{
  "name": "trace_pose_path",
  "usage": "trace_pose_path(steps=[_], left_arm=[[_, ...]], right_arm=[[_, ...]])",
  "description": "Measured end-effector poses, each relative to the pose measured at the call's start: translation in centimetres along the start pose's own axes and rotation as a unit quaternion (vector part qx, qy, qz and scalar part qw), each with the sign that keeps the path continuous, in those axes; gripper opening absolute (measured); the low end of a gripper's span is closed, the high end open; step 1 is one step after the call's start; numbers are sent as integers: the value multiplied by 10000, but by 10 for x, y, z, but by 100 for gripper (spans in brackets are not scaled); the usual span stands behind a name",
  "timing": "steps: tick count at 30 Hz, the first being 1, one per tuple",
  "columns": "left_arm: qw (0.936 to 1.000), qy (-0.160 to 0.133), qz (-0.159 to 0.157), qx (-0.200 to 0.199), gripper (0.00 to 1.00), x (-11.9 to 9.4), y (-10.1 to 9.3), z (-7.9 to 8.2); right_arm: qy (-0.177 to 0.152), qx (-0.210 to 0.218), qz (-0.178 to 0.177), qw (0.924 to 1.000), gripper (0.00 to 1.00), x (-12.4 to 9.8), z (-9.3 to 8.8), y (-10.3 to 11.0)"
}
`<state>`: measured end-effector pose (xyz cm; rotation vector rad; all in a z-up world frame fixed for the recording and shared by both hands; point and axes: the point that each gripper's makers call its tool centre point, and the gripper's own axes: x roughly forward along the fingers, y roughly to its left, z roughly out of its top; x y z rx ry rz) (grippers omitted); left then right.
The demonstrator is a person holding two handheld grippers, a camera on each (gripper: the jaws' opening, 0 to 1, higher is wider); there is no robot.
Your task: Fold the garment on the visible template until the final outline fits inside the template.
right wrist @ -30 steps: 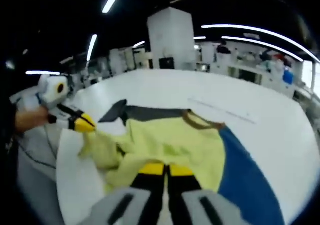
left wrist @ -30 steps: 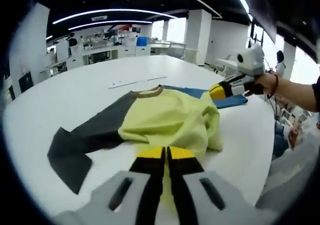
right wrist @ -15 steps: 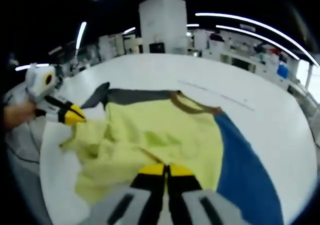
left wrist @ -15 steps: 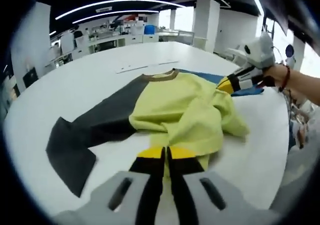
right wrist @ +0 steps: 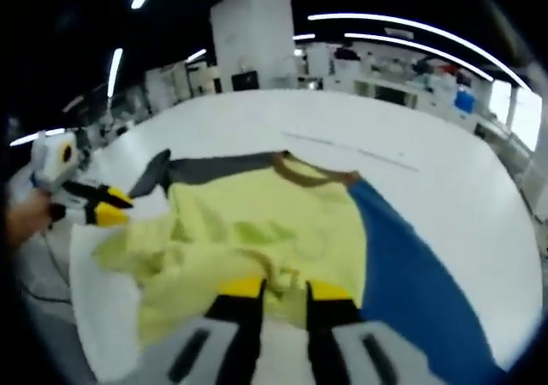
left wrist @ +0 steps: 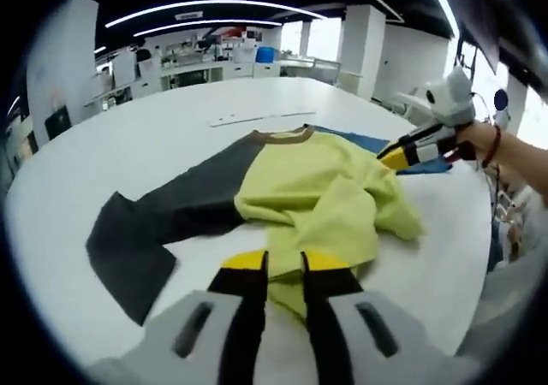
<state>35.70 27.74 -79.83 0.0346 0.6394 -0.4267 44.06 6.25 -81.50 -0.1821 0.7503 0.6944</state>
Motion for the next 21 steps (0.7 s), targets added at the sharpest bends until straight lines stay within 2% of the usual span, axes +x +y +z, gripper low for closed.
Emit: trace_pose_path(steps=[2, 9, 11, 13, 17, 21], left_arm=[[9999, -26, 82, 56, 15, -8, 1, 0], [9997, -37, 201, -151, 19, -30, 7, -6], [9991, -113, 118, -382, 20, -37, 0, -8], [9992, -66, 87, -372, 19, -39, -5, -13], [9994, 64, 36, -327, 21, -42, -18, -23], [9992, 121, 64, -366, 22, -43, -23, -28]], right_arm=[[24, 75, -38, 10000, 25, -6, -2, 0], [86, 123, 35, 9999, 28, -25, -8, 17], [97, 137, 110, 9998, 28, -29, -11, 25], [136, 136, 178, 9997, 27, -33, -15, 35], [193, 159, 260, 9993, 27, -34, -20, 39], [303, 239, 358, 9986, 27, -37, -31, 53]])
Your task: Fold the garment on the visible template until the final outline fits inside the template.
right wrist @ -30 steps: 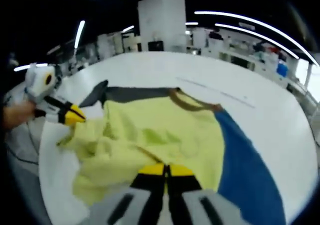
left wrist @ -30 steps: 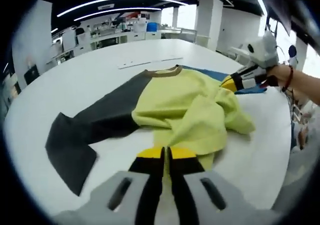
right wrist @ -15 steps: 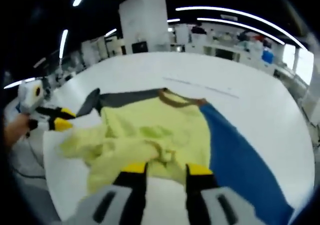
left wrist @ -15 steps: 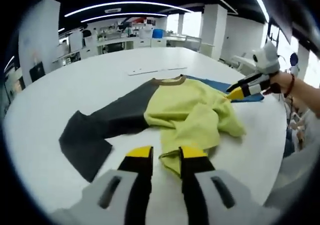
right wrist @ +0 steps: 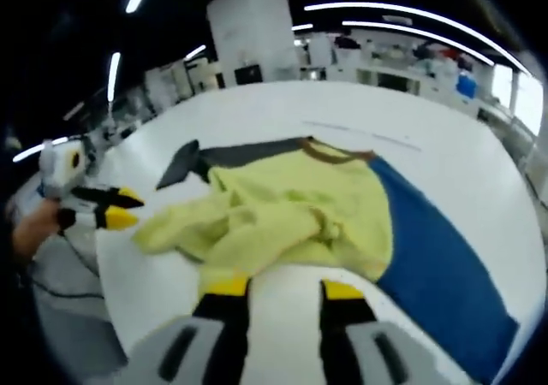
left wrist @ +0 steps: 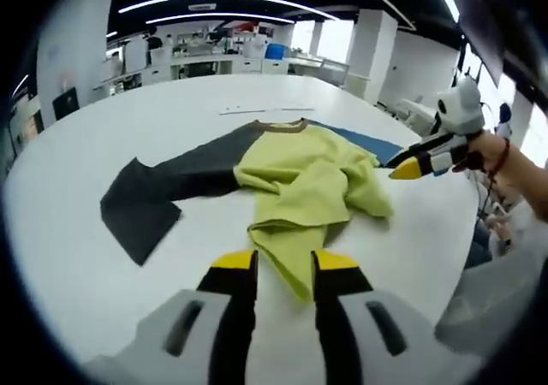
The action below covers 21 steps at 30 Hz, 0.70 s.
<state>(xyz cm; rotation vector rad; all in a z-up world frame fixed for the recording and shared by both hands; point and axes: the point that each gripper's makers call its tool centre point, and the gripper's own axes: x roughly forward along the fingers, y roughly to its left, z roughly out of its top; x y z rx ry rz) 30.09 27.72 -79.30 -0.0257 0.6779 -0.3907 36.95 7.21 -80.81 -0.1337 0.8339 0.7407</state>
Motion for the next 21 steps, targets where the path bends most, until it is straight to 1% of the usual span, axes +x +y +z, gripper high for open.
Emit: trace_pose_path(steps=[2, 6, 9, 11, 13, 15, 17, 21], left_arm=[[10000, -15, 42, -28, 22, -2, -2, -1], [9999, 107, 119, -56, 21, -1, -4, -9], [9997, 183, 134, -20, 21, 0, -8, -14], [9996, 248, 161, -8, 20, 2, -7, -18], [9995, 271, 157, -86, 19, 2, -9, -20], [9993, 282, 184, -150, 17, 3, -10, -20], [9990, 267, 221, -279, 15, 4, -7, -22], [9981, 343, 214, -475, 10, 6, -6, -28]], right_arm=[[61, 13, 17, 10000, 27, 1, -6, 6], [138, 55, 31, 9999, 26, 4, -17, 17], [204, 75, 19, 9998, 24, 10, -22, 19], [289, 78, -27, 9995, 24, 13, -26, 24], [327, 44, -48, 9994, 23, 14, -29, 29], [350, 63, -57, 9994, 21, 17, -30, 28], [358, 80, -77, 9993, 20, 19, -31, 29], [436, 87, -86, 9990, 17, 22, -35, 34]])
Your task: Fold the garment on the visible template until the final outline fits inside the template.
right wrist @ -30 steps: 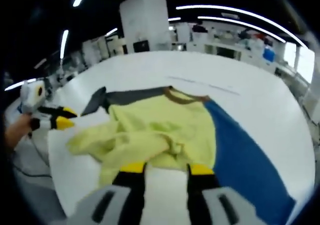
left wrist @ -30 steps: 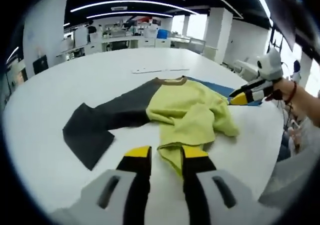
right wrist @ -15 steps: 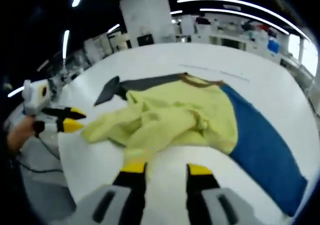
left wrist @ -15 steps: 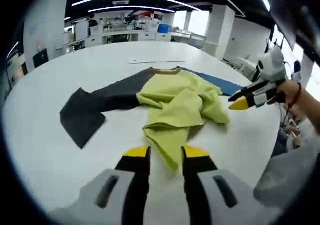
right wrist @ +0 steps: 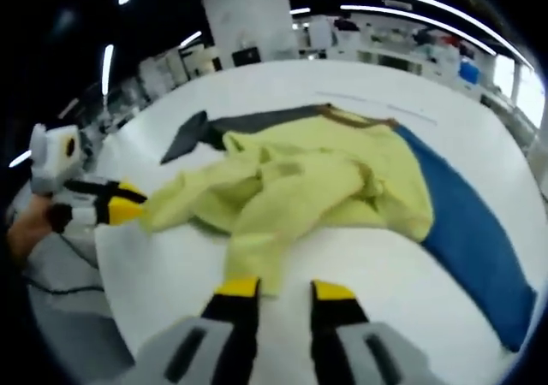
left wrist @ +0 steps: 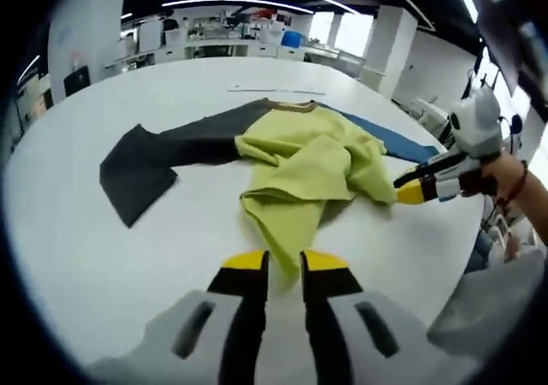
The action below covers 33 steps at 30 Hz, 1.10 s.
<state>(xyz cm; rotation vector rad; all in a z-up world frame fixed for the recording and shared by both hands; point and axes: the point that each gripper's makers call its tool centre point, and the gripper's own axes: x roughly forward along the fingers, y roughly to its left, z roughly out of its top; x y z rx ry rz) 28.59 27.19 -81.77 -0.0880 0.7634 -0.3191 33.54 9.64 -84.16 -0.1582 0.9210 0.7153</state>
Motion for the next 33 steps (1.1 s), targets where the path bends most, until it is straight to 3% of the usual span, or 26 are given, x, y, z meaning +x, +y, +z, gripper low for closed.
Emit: trace_pose_path(steps=[10, 19, 33], left_arm=[[9994, -105, -46, -328, 7, -7, -2, 0], [9982, -355, 108, -467, 6, -18, 1, 10], [9981, 49, 190, -589, 5, -5, 1, -10]], right_arm=[[117, -399, -274, 9988, 12, 5, -5, 1], [157, -395, -322, 9986, 10, 5, -5, 1], [219, -532, -321, 9978, 4, 6, -7, 6]])
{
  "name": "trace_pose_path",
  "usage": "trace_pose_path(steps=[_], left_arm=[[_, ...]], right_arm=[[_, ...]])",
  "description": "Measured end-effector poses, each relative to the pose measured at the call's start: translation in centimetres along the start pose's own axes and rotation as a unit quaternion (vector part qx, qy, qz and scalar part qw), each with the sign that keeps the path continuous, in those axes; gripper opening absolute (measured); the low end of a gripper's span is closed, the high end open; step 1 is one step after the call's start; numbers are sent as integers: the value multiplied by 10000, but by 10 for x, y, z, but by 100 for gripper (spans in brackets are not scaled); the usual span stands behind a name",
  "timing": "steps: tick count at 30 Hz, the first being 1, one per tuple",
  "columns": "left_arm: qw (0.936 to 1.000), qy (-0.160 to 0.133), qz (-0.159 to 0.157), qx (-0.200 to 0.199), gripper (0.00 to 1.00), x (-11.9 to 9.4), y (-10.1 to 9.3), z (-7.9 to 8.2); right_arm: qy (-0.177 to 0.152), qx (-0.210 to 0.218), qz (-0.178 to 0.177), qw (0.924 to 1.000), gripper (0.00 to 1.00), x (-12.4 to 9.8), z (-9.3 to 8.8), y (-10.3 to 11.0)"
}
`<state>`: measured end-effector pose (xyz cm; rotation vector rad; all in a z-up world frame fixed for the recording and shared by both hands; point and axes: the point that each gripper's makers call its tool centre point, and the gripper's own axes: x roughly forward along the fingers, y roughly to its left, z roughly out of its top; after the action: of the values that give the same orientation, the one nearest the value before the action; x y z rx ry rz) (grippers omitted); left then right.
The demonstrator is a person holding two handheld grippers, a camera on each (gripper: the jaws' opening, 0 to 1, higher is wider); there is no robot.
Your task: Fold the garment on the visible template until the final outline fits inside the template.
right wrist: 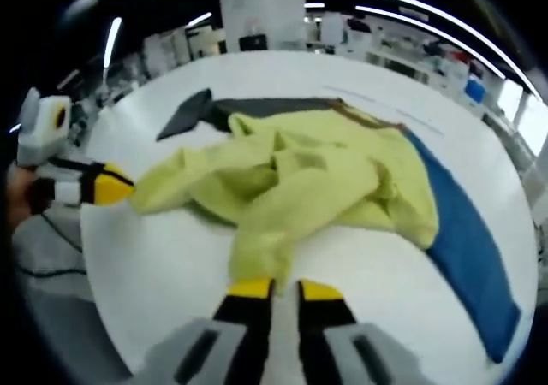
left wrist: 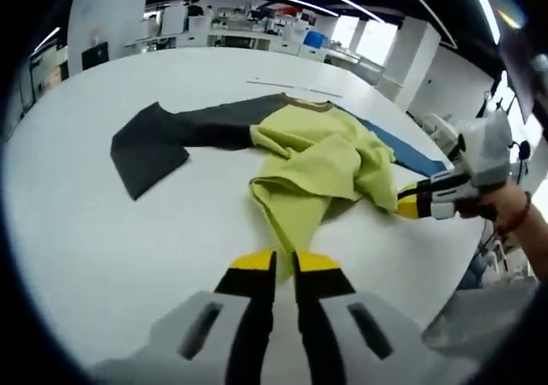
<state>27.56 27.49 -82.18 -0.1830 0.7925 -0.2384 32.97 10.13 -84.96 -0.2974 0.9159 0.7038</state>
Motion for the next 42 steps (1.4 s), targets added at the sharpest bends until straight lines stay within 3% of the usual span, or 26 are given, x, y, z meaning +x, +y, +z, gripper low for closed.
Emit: trace_pose_path(steps=[11, 19, 42], left_arm=[[9997, 185, -118, -75, 0, 1, -4, -6], [9998, 164, -134, 13, 0, -11, -2, -3], [9980, 68, -85, 630, 0, -51, -1, -6]], right_arm=[[-13, 236, 68, 9997, 0, 0, -1, 2], [-62, 755, 108, 9971, 0, -4, -5, -5], [-263, 1438, -475, 9881, 0, -81, -50, -45]])
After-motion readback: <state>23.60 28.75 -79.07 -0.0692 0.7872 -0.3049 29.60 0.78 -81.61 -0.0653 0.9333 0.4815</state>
